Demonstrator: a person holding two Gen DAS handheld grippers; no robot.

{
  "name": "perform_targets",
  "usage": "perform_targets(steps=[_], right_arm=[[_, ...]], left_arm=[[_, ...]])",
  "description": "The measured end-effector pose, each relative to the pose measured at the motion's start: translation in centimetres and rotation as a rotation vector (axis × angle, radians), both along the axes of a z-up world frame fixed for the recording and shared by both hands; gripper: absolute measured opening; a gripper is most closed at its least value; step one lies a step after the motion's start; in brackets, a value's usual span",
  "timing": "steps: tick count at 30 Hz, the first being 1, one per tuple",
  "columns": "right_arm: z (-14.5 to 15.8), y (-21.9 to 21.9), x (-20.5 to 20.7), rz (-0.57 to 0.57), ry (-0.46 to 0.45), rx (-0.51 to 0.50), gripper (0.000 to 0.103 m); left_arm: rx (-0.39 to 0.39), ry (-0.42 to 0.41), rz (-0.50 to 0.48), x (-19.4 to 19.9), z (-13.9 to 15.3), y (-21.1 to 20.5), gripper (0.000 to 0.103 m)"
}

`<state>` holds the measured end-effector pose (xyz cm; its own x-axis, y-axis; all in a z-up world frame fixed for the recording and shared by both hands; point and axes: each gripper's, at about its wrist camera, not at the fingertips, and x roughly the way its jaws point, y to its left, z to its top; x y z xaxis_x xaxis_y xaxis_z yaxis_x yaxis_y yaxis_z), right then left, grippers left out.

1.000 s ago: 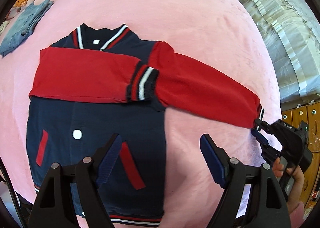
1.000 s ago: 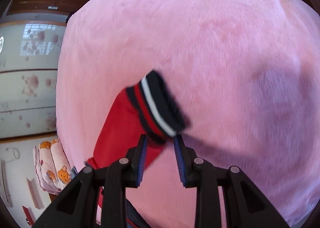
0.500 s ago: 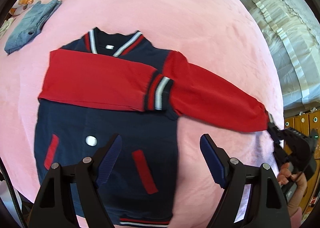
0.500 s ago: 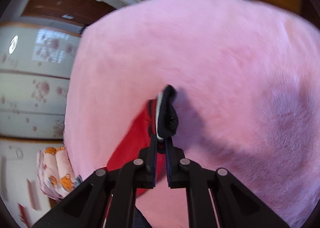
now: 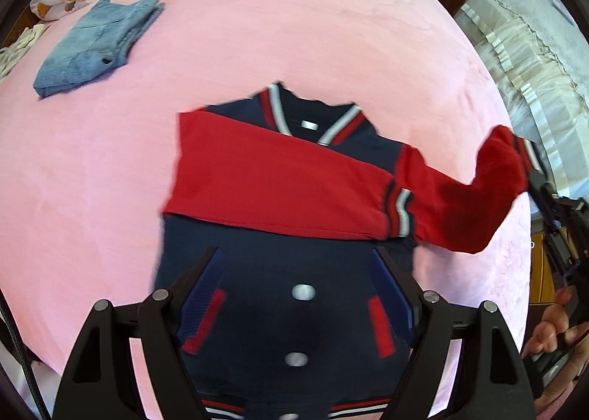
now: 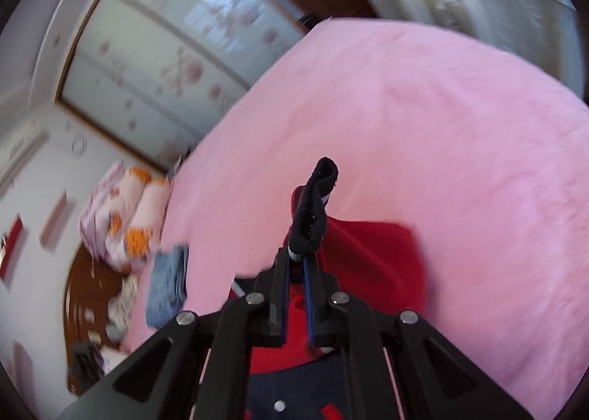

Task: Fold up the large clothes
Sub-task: 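Fold the held sleeve across the body over the first sleeve, then release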

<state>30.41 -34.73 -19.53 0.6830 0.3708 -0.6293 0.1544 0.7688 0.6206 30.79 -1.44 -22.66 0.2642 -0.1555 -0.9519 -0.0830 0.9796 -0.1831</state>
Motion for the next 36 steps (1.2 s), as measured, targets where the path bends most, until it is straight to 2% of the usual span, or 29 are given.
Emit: perform_targets(steps=[5, 8, 11, 14, 18, 20, 22, 26, 32, 34, 36], right_arm=[[-3.9, 7.7, 0.2, 0.065, 0.104, -0.102, 0.006], [-7.0, 11.1, -0.3, 0.099, 0.210, -0.155, 0.008], [-9.6, 13.3, -0.8, 0.154, 0.321, -0.191, 0.010], [-10.3, 14.1, -1.7, 0.168, 0.339, -0.176, 0.012], [-10.2, 13.9, -2.0, 0.193, 0.346, -0.114, 0.014], [-9.8, 13.5, -2.2, 0.211, 0.354, -0.076, 0.018], [-9.1, 13.5, -2.4, 0.227, 0.351, -0.091, 0.023], [-7.7, 12.0, -3.1, 0.237, 0.338, -0.168, 0.023], [-7.2, 7.6, -3.9, 0.173, 0.329, -0.183, 0.023], [-7.5, 6.3, -3.9, 0.147, 0.337, -0.183, 0.023], [-7.8, 4.8, -3.9, 0.128, 0.349, -0.174, 0.023]], left_arm=[[0.011, -0.006, 0.006, 0.6, -0.1, 4.5, 0.079], [0.014, 0.004, 0.005, 1.2, -0.6, 6.4, 0.079], [0.000, 0.012, -0.013, 1.6, -1.2, 7.5, 0.079], [-0.006, 0.024, -0.045, 1.9, -2.0, 7.8, 0.079], [-0.050, 0.057, -0.079, 2.6, -3.3, 7.5, 0.079], [-0.084, 0.075, -0.086, 2.8, -3.8, 7.0, 0.079], [-0.119, 0.082, -0.095, 3.0, -4.2, 6.2, 0.079], [-0.180, 0.081, -0.106, 3.6, -4.9, 4.4, 0.079], [-0.247, 0.107, -0.007, 4.3, -7.3, 1.9, 0.078], [-0.288, 0.127, 0.036, 4.2, -8.3, 1.1, 0.075], [-0.320, 0.161, 0.094, 3.9, -9.6, 0.4, 0.066]])
